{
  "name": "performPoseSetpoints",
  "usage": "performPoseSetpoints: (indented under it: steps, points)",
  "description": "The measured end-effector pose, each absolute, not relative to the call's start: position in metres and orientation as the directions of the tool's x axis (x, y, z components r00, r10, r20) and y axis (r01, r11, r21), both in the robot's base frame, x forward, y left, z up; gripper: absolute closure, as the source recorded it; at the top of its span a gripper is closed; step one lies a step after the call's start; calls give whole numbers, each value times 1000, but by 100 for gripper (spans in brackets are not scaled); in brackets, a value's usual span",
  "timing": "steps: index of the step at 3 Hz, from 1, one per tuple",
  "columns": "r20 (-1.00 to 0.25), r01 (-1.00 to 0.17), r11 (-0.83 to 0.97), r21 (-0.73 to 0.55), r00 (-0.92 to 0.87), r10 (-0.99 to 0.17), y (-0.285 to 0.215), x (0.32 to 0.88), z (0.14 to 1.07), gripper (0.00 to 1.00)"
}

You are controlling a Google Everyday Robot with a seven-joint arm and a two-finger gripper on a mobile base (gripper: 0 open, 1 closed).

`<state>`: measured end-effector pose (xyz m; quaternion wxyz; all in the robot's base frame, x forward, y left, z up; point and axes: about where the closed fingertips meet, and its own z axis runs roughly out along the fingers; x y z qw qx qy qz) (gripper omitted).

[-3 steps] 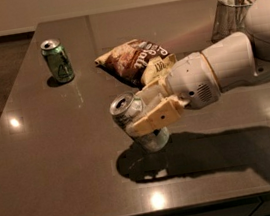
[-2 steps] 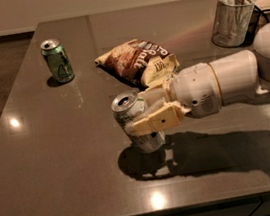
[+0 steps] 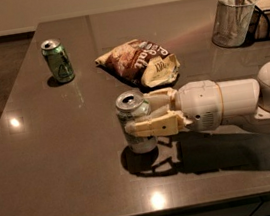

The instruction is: Place 7up can upright

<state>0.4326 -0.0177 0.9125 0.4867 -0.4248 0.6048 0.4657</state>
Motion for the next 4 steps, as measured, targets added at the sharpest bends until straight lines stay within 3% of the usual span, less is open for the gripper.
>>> performPoseSetpoints:
  steps: [3,4]
  points:
    - [-995,-972,214,97,-102,-13,-17,433,901,6]
    - [-995,-973,211,96,-101,-14,-15,432,902,0]
